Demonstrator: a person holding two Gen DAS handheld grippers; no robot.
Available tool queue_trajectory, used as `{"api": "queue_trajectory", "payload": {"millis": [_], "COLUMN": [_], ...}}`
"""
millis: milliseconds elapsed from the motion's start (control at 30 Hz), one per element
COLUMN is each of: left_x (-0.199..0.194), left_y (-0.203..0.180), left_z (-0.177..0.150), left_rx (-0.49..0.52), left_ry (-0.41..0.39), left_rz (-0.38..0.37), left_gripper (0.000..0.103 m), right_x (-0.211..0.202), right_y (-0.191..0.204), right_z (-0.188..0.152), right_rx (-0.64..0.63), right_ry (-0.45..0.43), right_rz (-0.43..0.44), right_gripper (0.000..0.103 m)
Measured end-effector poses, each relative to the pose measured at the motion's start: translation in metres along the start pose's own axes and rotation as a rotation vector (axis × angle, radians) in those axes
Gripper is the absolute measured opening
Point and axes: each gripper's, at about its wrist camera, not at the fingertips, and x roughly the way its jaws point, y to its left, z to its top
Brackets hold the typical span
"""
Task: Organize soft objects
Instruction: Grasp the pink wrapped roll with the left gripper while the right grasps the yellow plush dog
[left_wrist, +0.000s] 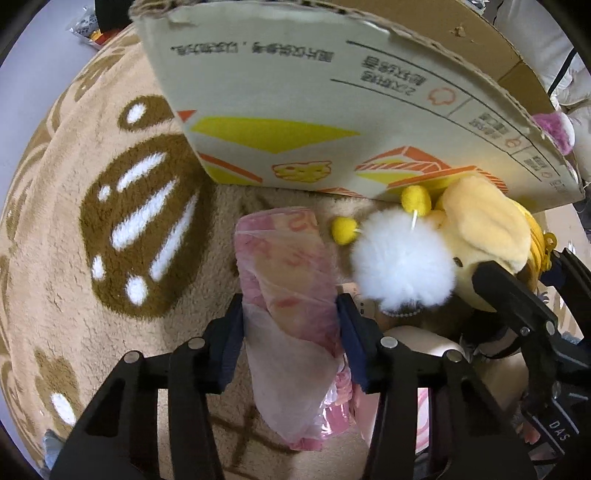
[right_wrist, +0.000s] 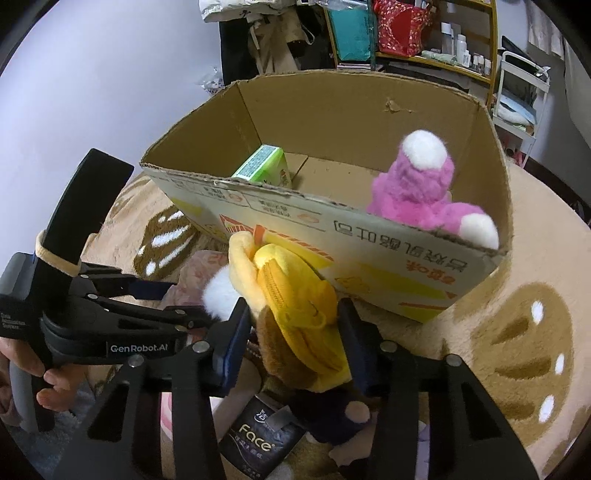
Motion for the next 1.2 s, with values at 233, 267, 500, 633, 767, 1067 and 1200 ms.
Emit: {"api": "queue_trajectory", "payload": {"millis": [233, 267, 500, 633, 767, 1067, 1200], "left_x": [-0.018, -0.022, -0.059, -0.088, -0.110, -0.151, -0.169], "left_y": [0.016, 0.017, 0.017, 0.011, -0.005, -0.013, -0.015], "left_z": [-0.015, -0.016, -0.034, -0.039, -0.043, -0.038, -0.036], "left_rx": [-0.015, -0.020, -0.030, -0.032, -0.030, 0.012, 0.024], "left_ry": [-0.056, -0.069, -0.170, -0.263, -0.351, -0.552, -0.633], "left_rz": [0.027, 0.023, 0.044, 0.059, 0.051, 0.054, 0.042], "left_gripper": [0.043, 0.043, 0.043, 0.043, 0.043, 0.043, 0.043], "right_x": [-0.017, -0.021, -0.042, -0.059, -0.076, -0.107, -0.119], "right_y": [-0.002, -0.002, -0.002, -0.002, 0.001, 0.002, 0.000], "right_z": [-0.002, -0.002, -0.004, -0.003, -0.004, -0.004, 0.002], "right_rx": [-0.009, -0.010, -0.013, -0.009, 0.004, 0.026, 0.034], "right_ry": [-0.027, -0.036, -0.090, -0.137, -0.186, -0.306, -0.367], "right_rz": [-0.010, -0.012, -0.012, -0.007, 0.002, 0.021, 0.025], "right_gripper": [0.040, 0.040, 0.038, 0.038, 0.037, 0.037, 0.037]}}
